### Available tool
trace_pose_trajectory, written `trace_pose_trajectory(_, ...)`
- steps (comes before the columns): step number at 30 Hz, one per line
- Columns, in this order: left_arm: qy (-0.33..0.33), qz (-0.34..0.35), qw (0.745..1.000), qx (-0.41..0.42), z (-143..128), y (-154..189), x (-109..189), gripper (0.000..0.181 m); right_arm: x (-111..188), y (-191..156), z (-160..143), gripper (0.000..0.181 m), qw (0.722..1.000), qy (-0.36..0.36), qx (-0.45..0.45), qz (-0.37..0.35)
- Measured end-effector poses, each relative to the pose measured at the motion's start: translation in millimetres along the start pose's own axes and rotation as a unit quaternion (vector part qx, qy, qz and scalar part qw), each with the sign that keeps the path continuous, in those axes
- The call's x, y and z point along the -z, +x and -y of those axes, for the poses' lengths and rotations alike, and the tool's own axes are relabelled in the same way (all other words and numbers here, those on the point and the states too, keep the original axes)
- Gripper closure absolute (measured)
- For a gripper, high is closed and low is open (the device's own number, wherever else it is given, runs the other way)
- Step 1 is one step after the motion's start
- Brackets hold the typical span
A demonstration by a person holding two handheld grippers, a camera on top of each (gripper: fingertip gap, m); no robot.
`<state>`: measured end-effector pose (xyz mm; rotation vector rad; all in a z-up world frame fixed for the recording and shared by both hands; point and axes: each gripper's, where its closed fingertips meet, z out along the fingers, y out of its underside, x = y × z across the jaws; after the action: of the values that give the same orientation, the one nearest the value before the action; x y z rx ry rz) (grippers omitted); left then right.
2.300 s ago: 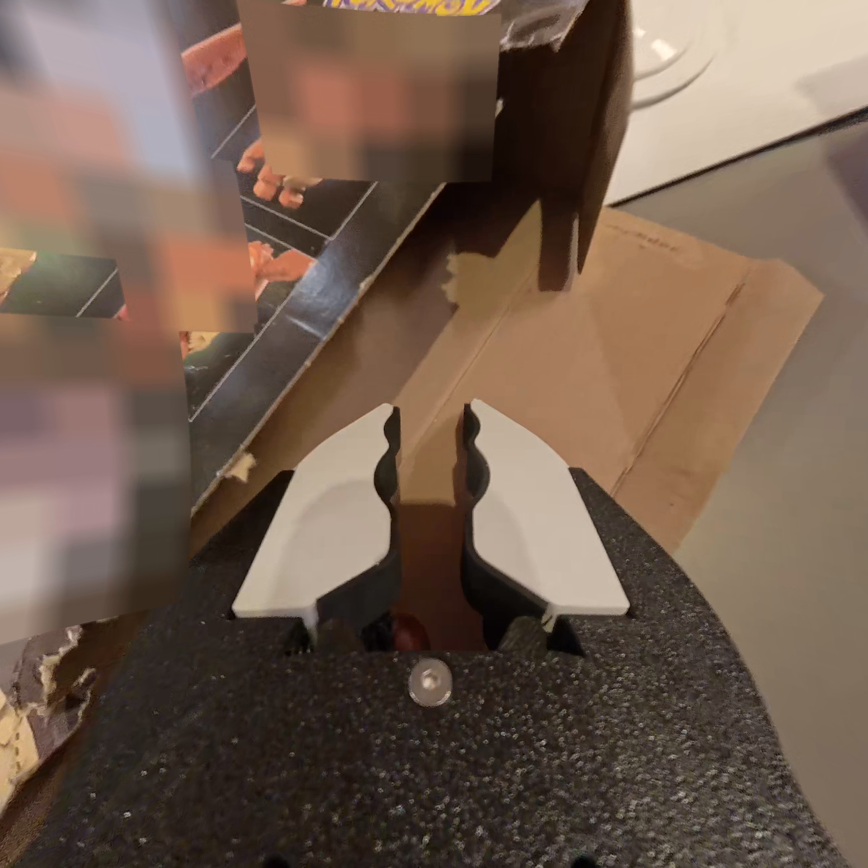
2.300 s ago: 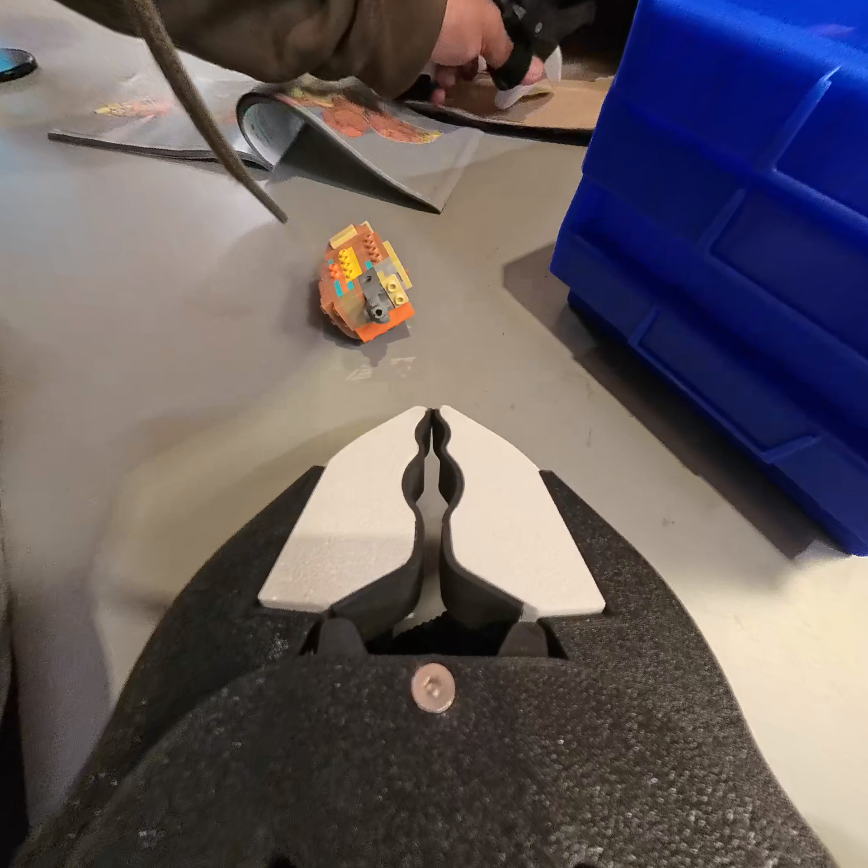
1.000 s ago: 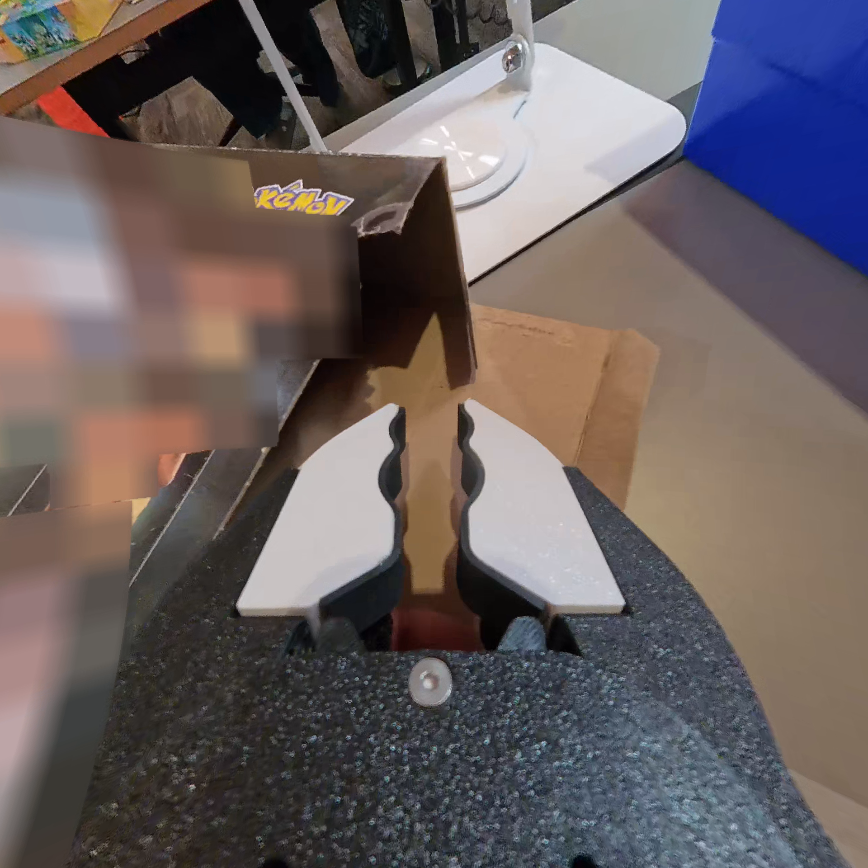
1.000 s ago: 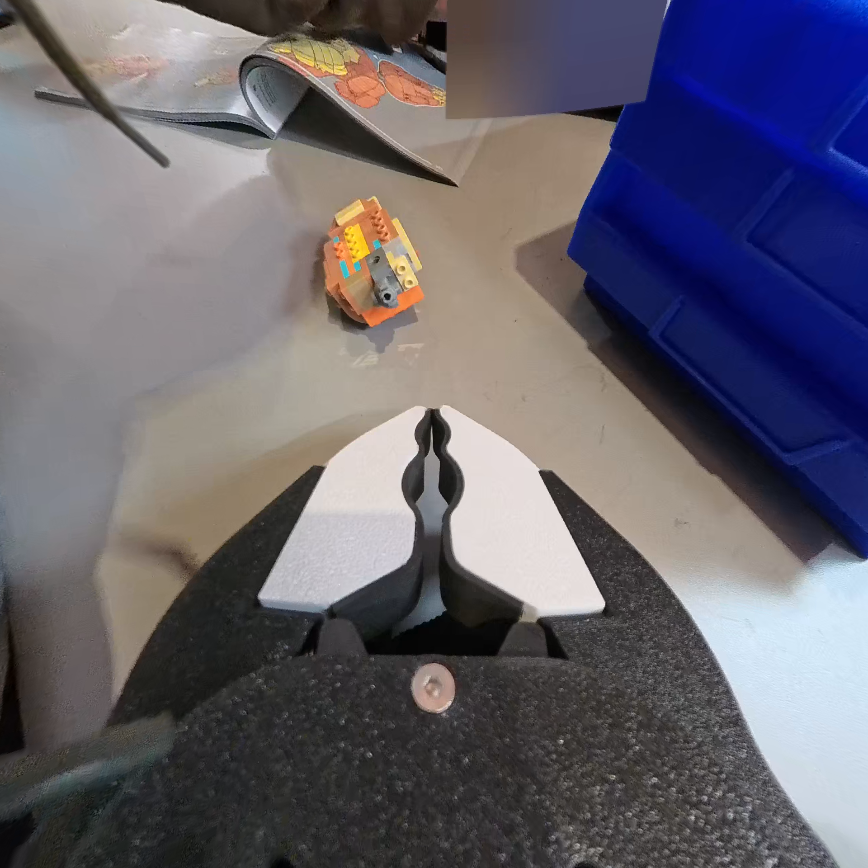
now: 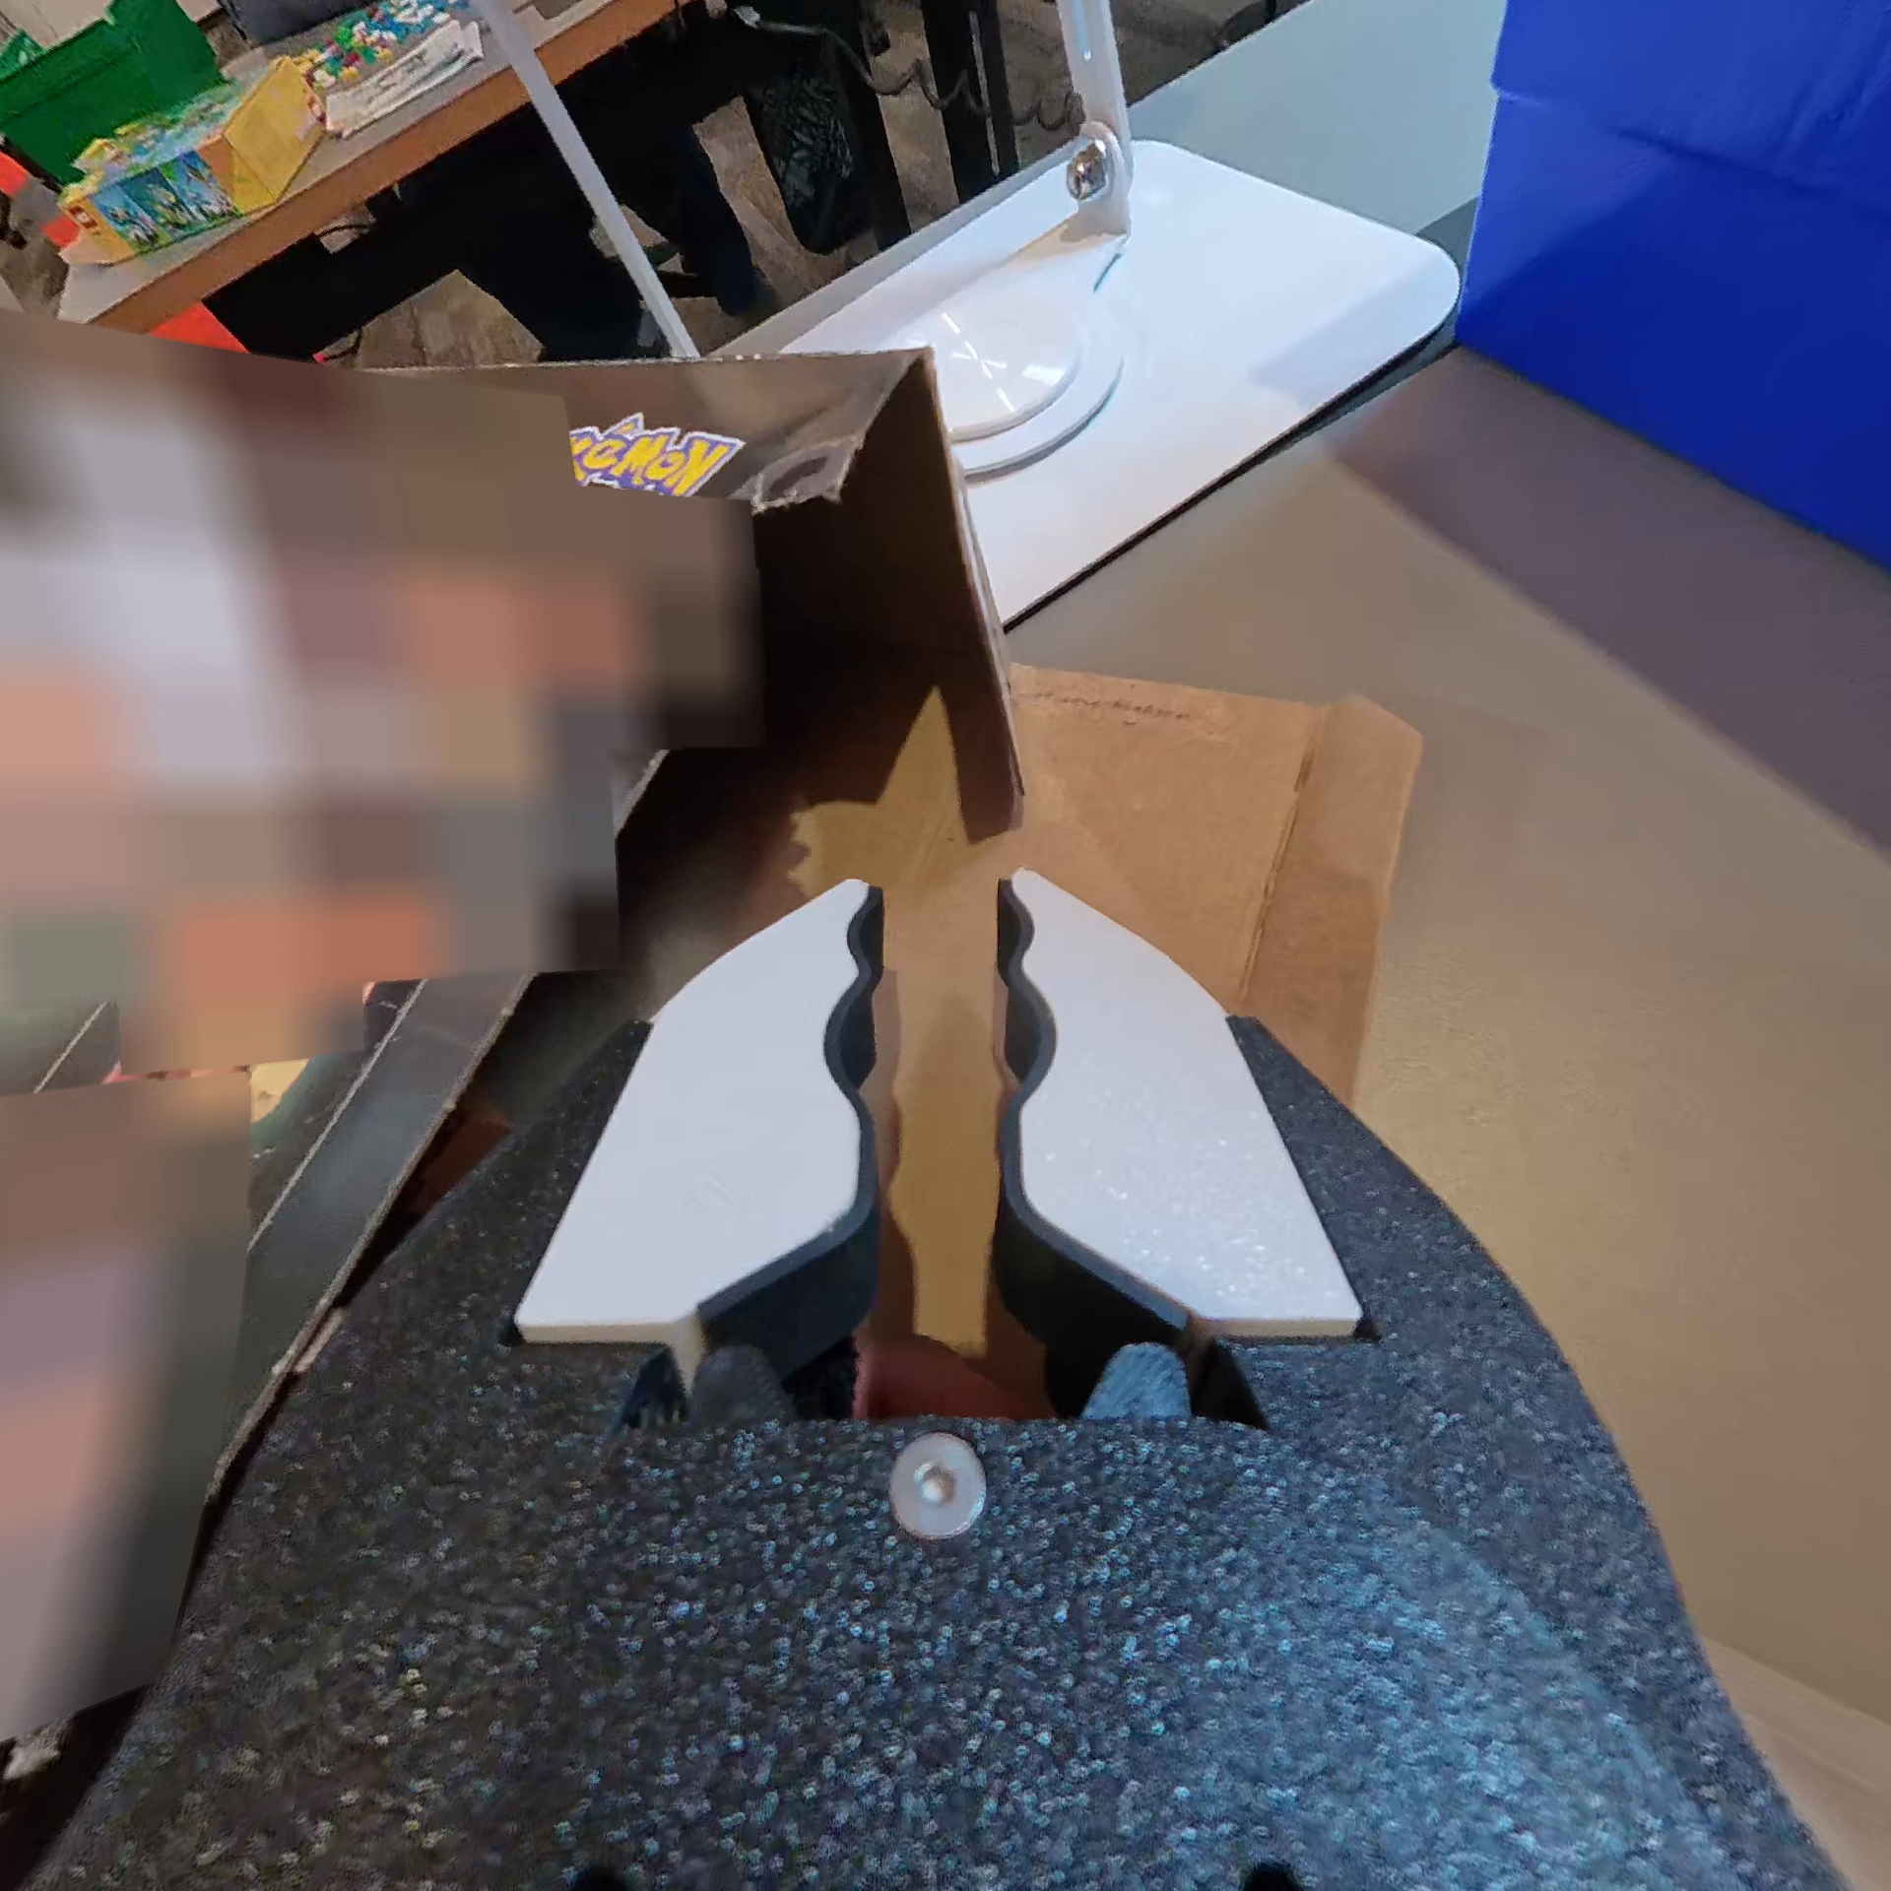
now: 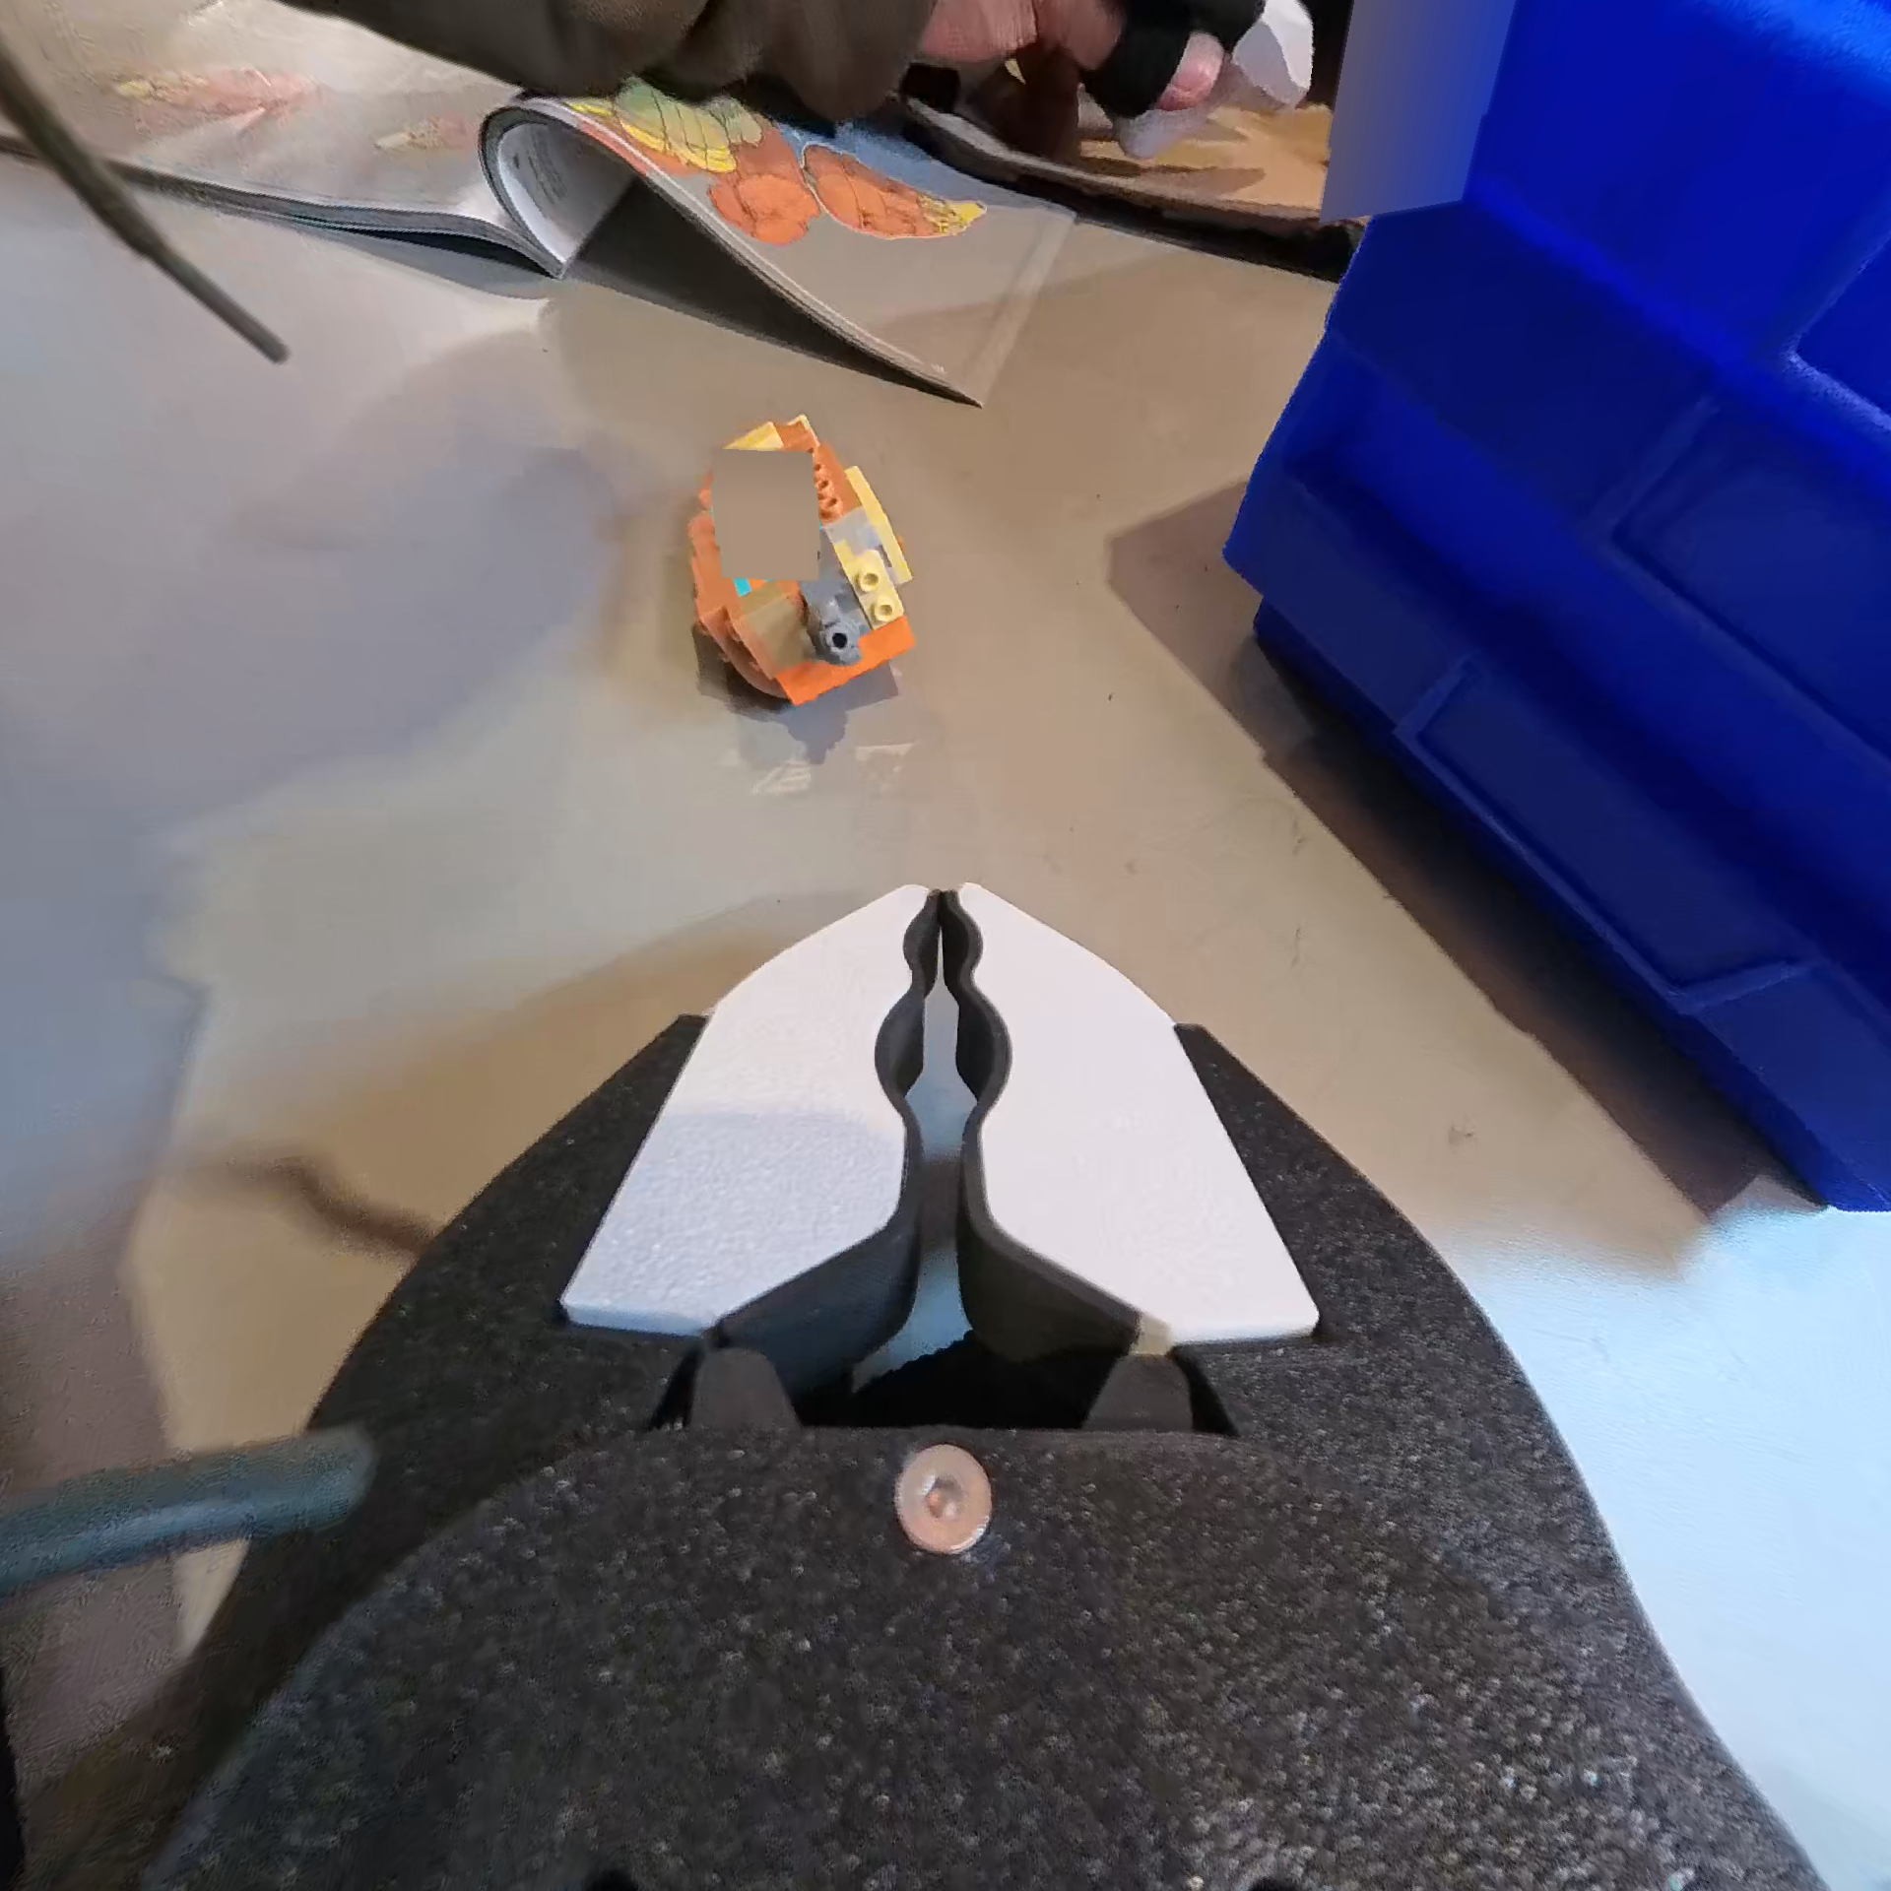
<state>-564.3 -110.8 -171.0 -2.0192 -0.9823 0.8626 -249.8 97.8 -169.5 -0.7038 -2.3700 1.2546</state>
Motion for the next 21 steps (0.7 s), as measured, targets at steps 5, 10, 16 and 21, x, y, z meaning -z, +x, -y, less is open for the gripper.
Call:
trace_pose_trajectory(5,0.02,0.016,1.0,0.001,3.2,-2.8,3.5,0.16,0.2,1.0,0.6,0.181,1.0,0.002,0.004,-0.008)
trace_pose_trajectory(10,0.026,0.033,0.998,-0.056,3.6,5.2,4.2,0.16,0.1,1.0,0.9,0.181,1.0,0.003,0.014,-0.018)
trace_pose_trajectory(16,0.026,0.036,0.997,-0.064,3.6,6.4,4.0,0.159,0.9,0.3,2.1,0.181,0.999,0.008,0.03,-0.029)
trace_pose_trajectory(21,0.037,0.01,0.999,0.006,6.4,-1.9,6.4,0.157,4.0,-1.2,5.7,0.181,0.997,0.024,0.054,-0.046)
